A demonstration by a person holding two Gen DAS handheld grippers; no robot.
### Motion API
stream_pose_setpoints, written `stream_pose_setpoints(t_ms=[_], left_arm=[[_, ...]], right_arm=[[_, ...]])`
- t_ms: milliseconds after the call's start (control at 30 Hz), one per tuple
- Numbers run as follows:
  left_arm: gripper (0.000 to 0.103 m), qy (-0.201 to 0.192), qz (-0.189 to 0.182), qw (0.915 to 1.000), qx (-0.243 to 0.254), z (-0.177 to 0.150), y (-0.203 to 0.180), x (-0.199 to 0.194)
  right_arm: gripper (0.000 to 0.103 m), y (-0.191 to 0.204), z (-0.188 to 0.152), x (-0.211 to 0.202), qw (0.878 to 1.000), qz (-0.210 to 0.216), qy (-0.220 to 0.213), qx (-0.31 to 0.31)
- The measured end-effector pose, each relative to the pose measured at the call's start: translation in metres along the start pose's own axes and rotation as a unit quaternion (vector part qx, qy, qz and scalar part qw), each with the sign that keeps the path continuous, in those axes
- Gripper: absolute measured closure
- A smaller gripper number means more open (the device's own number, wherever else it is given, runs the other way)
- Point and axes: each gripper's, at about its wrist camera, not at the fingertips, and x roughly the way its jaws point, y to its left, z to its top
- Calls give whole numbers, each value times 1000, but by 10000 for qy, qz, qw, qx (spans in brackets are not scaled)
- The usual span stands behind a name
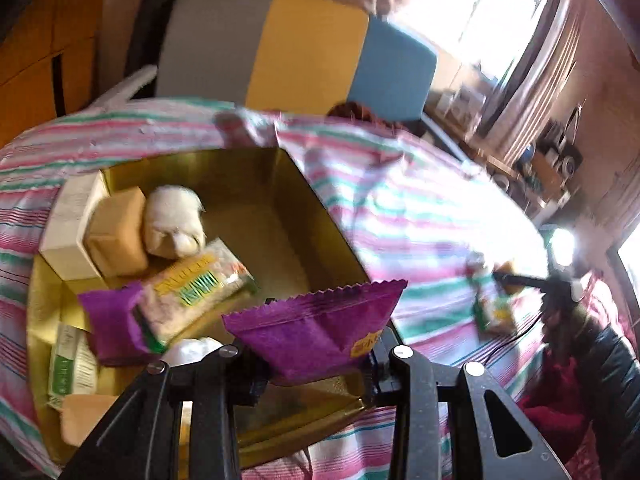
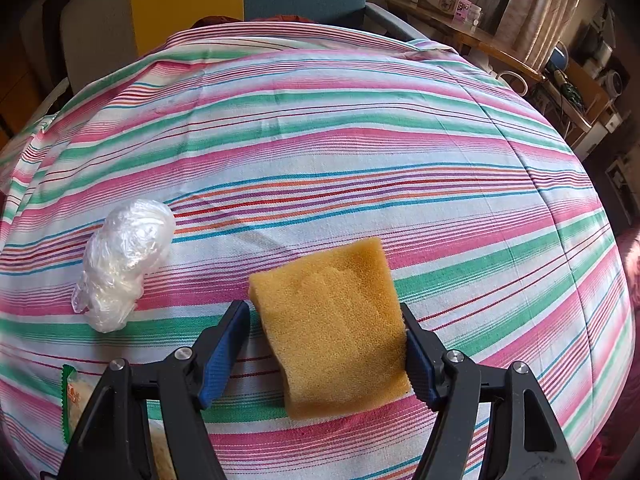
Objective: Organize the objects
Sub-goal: 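Carry the purple packet into the gold tray and open the left tool, then carry the orange sponge into the gold tray and open the right tool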
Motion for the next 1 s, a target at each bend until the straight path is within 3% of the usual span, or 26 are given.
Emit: stream_pose_setpoints(t_ms=[133, 267, 433, 500, 633, 767, 1000], left_arm=[[67, 679, 323, 9972, -30, -7, 9, 34], [66, 975, 581, 9935, -14, -17, 19, 45], [45, 910, 571, 9942, -41, -20, 23, 38], [40, 812, 599, 9949, -66, -21, 23, 32], [40, 595, 636, 9962, -59, -19, 21, 17], [40, 122, 614, 9979, -139, -13, 20, -14], [40, -703, 833, 9929, -470, -7, 45, -71]], right_arm=[[30, 0, 0, 0, 10000, -3, 0, -1], [30, 0, 1, 0, 10000, 2, 9, -18], [29, -1, 0, 0, 10000, 3, 6, -18], [29, -3, 1, 1, 10000, 7, 5, -16], [29, -4, 2, 2, 10000, 10, 5, -25], [31, -2, 1, 0, 10000, -39, -9, -28], [44, 0, 4, -5, 9999, -64, -75, -54]])
